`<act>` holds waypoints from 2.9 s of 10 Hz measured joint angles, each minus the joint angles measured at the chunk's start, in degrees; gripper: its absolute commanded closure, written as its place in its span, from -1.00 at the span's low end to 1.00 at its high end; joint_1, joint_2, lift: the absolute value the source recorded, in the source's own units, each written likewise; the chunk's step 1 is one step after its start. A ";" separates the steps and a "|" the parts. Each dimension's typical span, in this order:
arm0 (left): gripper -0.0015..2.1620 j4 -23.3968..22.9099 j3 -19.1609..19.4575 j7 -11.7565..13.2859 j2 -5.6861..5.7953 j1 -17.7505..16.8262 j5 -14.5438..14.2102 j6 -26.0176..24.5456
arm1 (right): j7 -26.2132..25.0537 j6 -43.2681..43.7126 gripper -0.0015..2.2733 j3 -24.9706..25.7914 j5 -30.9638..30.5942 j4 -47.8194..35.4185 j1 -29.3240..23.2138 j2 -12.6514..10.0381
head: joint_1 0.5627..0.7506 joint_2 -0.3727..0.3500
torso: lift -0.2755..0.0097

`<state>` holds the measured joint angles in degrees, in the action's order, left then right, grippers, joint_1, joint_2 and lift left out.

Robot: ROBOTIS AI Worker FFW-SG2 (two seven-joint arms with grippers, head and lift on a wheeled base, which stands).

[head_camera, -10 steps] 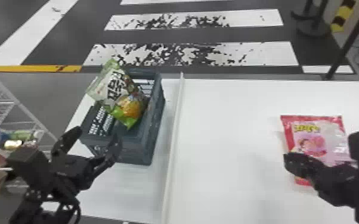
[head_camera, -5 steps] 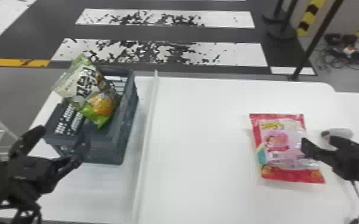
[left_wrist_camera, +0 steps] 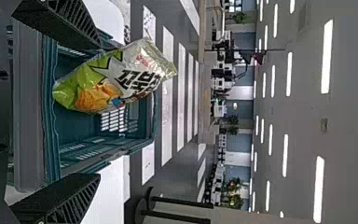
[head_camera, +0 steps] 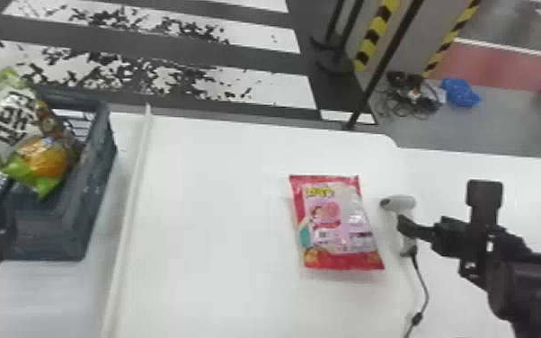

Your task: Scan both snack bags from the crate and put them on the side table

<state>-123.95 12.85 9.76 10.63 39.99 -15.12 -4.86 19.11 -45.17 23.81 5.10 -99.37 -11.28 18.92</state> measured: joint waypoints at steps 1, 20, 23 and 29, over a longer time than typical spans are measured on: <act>-1.00 0.22 0.13 0.00 0.00 0.01 0.00 0.08 | 0.57 0.16 -0.95 -0.65 0.08 3.36 2.15 1.11 | 0.41 -0.70 | 0.32; -1.00 0.82 0.85 0.00 -0.17 0.51 -0.18 0.74 | -0.15 -25.45 0.98 -5.58 -2.45 -30.81 -12.72 -3.64 | 0.41 -0.27 | 0.32; -1.00 1.38 0.77 0.09 -0.18 0.35 -0.18 1.64 | -0.04 -31.29 0.98 -10.70 -3.41 -36.75 -13.76 -4.83 | 0.41 -0.05 | 0.32; -0.99 1.61 0.77 0.49 -0.20 0.31 -0.22 2.26 | -1.50 -33.07 0.98 -21.59 -10.33 -34.49 -9.88 -4.91 | 0.41 0.17 | 0.32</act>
<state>-122.34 13.62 10.25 10.43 40.30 -15.34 -2.59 17.62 -78.24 2.22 -5.22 -133.86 -21.16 14.02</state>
